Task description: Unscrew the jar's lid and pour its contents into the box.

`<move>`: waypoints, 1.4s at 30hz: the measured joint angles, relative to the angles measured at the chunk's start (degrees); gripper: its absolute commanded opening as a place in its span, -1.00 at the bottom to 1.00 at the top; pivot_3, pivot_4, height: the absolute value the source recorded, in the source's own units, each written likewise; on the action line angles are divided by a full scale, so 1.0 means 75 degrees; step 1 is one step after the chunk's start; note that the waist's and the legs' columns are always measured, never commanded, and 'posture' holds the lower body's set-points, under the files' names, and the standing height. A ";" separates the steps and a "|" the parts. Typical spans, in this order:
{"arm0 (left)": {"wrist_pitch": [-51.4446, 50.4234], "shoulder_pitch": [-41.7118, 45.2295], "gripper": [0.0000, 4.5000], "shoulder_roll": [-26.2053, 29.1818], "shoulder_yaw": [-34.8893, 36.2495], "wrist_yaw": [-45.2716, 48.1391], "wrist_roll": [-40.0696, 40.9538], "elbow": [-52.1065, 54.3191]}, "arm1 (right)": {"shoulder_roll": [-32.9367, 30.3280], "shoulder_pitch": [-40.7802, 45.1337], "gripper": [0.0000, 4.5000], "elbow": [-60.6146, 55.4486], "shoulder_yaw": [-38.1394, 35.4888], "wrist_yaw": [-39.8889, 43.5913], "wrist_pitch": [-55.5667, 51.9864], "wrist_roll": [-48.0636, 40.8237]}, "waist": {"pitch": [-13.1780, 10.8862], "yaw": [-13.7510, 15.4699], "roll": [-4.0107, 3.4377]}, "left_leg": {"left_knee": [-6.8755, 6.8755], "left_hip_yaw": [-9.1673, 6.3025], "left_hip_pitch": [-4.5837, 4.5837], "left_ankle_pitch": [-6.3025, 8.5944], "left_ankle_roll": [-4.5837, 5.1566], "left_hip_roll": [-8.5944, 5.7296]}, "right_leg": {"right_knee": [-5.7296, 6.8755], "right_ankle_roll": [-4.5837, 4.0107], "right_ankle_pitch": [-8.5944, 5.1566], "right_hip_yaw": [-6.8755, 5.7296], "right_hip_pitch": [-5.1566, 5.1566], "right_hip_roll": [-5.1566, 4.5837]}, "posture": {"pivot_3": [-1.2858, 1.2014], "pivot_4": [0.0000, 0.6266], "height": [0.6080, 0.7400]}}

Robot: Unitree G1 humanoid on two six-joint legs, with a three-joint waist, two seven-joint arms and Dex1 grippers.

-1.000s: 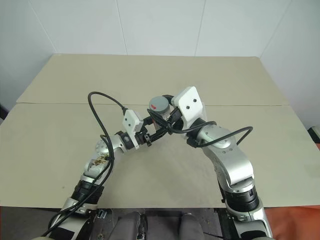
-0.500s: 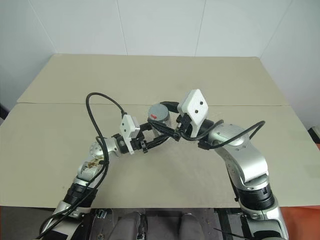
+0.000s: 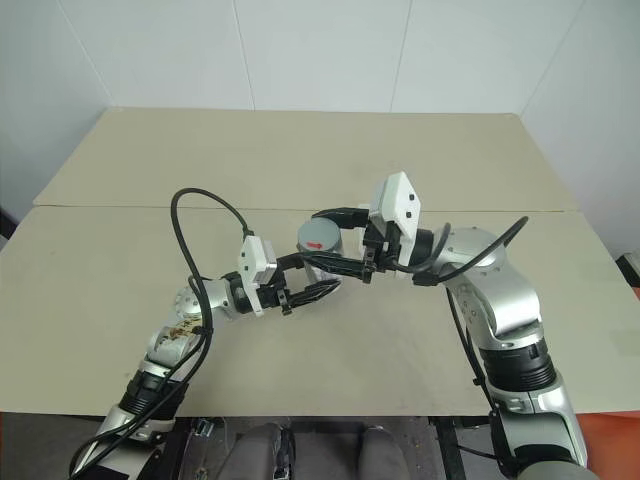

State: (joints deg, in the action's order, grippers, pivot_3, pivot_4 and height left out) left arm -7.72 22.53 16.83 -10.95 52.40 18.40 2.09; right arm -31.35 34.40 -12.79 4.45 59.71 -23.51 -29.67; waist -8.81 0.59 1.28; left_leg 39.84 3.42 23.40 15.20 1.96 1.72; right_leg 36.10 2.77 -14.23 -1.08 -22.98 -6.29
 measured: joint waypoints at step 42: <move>-0.0038 -0.0068 0.11 0.0261 0.0046 0.0220 0.0269 0.0213 | 0.0319 0.2693 0.29 0.4628 0.1006 0.4030 0.2218 -0.0370 | -0.0002 -0.0008 -0.0003 | 0.0001 0.0011 0.0000 -0.0003 -0.0005 0.0004 | 0.0009 -0.0001 0.0001 0.0007 -0.0009 0.0000 | 0.03 -0.52 1.00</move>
State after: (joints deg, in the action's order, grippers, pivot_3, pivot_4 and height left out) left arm -8.00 22.02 18.79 -10.60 54.05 20.41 3.69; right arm -28.96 54.60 21.92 12.00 89.93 -6.88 -32.44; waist -8.83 0.53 1.26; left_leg 39.84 3.50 23.40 15.18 1.92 1.75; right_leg 36.18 2.76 -14.23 -1.03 -23.05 -6.29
